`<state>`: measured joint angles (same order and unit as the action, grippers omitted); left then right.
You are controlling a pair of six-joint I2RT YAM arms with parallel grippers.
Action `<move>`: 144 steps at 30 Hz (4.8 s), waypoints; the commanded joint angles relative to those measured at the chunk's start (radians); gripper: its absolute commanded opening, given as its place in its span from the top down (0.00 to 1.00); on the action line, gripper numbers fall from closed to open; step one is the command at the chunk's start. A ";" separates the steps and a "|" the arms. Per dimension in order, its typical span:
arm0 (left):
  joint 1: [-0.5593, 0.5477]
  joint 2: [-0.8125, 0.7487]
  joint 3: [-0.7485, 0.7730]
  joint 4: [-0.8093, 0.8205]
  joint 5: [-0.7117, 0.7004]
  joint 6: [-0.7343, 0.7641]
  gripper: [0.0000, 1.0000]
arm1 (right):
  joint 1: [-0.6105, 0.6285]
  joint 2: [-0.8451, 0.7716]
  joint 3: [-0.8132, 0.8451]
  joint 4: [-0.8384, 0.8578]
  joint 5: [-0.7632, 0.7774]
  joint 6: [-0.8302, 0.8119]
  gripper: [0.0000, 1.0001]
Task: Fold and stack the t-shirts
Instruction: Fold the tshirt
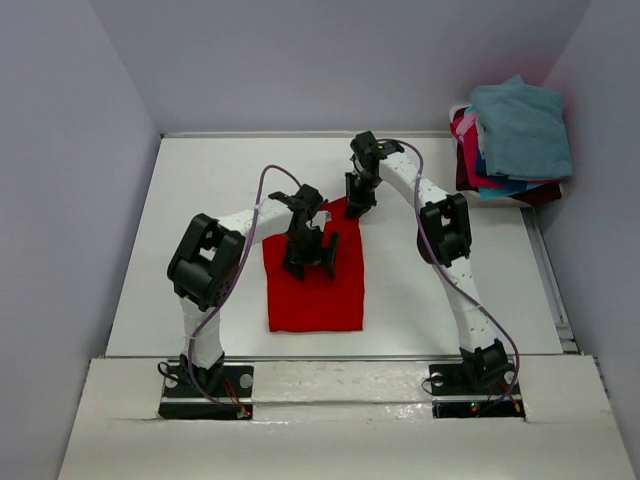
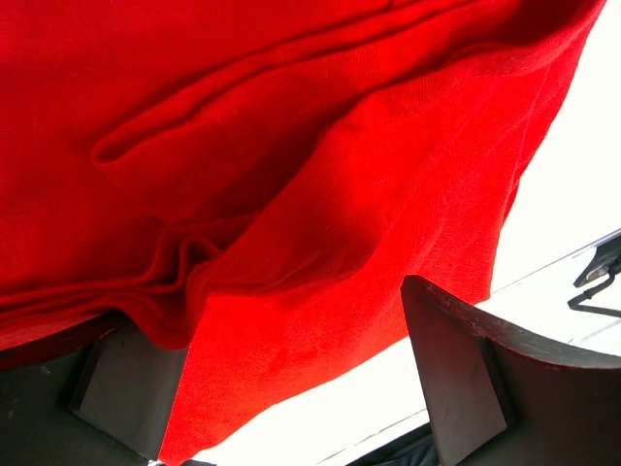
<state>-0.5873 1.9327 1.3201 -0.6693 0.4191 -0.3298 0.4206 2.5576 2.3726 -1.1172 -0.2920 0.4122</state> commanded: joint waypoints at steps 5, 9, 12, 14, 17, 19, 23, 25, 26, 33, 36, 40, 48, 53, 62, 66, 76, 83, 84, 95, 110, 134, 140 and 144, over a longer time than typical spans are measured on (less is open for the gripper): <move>-0.011 0.023 -0.022 0.013 0.020 0.015 0.01 | 0.014 -0.034 0.056 0.049 0.109 0.023 0.82; -0.020 0.023 -0.028 0.014 0.018 0.017 0.01 | 0.003 -0.057 0.057 0.068 0.120 0.048 0.85; -0.020 0.025 -0.035 0.014 0.020 0.020 0.01 | -0.008 -0.079 0.057 0.094 0.123 0.060 0.85; -0.020 0.026 -0.039 0.017 0.020 0.020 0.01 | -0.017 -0.091 0.060 0.115 0.114 0.066 0.85; -0.020 0.029 -0.045 0.019 0.021 0.020 0.01 | -0.017 -0.097 0.089 0.129 0.103 0.068 0.85; -0.020 0.031 -0.048 0.020 0.021 0.021 0.01 | -0.017 -0.100 0.103 0.138 0.088 0.065 0.85; -0.020 0.037 -0.050 0.022 0.026 0.021 0.01 | -0.017 -0.115 0.099 0.174 0.059 0.057 0.85; -0.020 0.038 -0.051 0.023 0.029 0.021 0.01 | -0.017 -0.117 0.100 0.186 0.051 0.053 0.84; -0.020 0.038 -0.051 0.025 0.029 0.023 0.01 | -0.017 -0.116 0.103 0.189 0.041 0.051 0.84; -0.020 0.045 -0.051 0.023 0.029 0.028 0.01 | -0.017 -0.073 0.151 0.149 0.005 0.048 0.82; -0.020 0.046 -0.050 0.023 0.033 0.029 0.01 | -0.017 -0.105 0.100 0.137 0.056 0.042 0.68; -0.020 0.049 -0.045 0.020 0.032 0.031 0.01 | -0.028 -0.134 0.042 0.076 0.169 0.049 0.64; -0.029 0.049 -0.050 0.022 0.035 0.034 0.01 | -0.037 -0.204 -0.130 0.070 0.255 0.103 0.68; -0.029 0.048 -0.053 0.022 0.035 0.035 0.01 | -0.057 -0.174 -0.092 0.036 0.268 0.119 0.67; -0.029 0.046 -0.058 0.022 0.035 0.035 0.01 | -0.057 -0.120 -0.036 0.046 0.220 0.123 0.67; -0.029 0.048 -0.058 0.025 0.035 0.035 0.01 | -0.057 -0.109 -0.030 0.065 0.182 0.126 0.67; -0.029 0.049 -0.059 0.028 0.037 0.034 0.01 | -0.057 -0.080 -0.026 0.051 0.154 0.120 0.67; -0.029 0.048 -0.067 0.031 0.038 0.034 0.01 | -0.057 -0.077 -0.029 0.053 0.142 0.123 0.67; -0.029 0.048 -0.067 0.031 0.037 0.034 0.01 | -0.057 -0.076 -0.029 0.053 0.142 0.125 0.67; -0.029 0.043 -0.070 0.033 0.037 0.031 0.01 | -0.057 -0.065 -0.038 0.039 0.128 0.120 0.75; -0.029 0.042 -0.075 0.036 0.040 0.032 0.01 | -0.057 -0.071 -0.078 0.036 0.143 0.108 0.75; -0.029 0.049 -0.078 0.033 0.035 0.035 0.01 | -0.066 -0.034 0.053 0.002 0.113 0.109 0.93; -0.029 0.049 -0.081 0.033 0.030 0.035 0.01 | -0.077 -0.051 0.068 -0.003 0.099 0.114 0.93; -0.029 0.052 -0.079 0.031 0.030 0.035 0.01 | -0.095 -0.053 0.088 -0.013 0.088 0.115 0.93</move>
<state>-0.5900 1.9324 1.2999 -0.6464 0.4614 -0.3214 0.3504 2.5256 2.4035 -1.1221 -0.1879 0.5278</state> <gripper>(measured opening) 0.986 0.077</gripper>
